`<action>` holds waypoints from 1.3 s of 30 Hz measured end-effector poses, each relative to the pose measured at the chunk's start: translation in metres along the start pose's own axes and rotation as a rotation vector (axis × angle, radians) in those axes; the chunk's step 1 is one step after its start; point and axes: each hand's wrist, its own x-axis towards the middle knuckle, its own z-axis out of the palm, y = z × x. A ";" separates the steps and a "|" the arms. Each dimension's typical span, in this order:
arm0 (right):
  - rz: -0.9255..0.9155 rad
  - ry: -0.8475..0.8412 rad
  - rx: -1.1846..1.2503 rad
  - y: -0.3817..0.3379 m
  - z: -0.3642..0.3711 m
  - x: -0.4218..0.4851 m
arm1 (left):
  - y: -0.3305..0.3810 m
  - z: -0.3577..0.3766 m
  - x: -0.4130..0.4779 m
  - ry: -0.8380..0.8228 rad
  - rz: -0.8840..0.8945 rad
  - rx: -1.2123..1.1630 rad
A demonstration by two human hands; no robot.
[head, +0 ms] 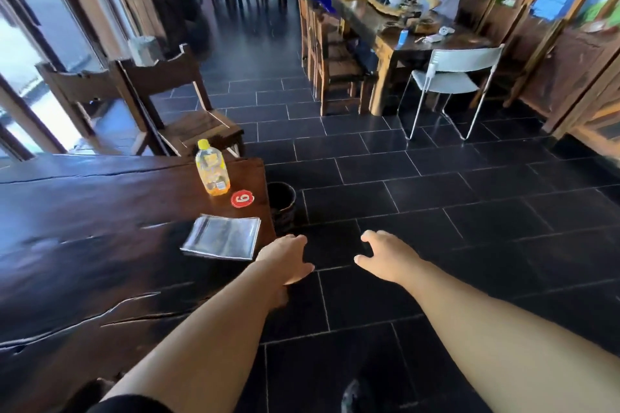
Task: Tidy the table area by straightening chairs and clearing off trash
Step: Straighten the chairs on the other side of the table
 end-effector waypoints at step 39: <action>-0.363 -0.083 -0.118 -0.072 -0.281 0.700 | -0.129 -0.280 0.601 0.236 -0.282 -0.111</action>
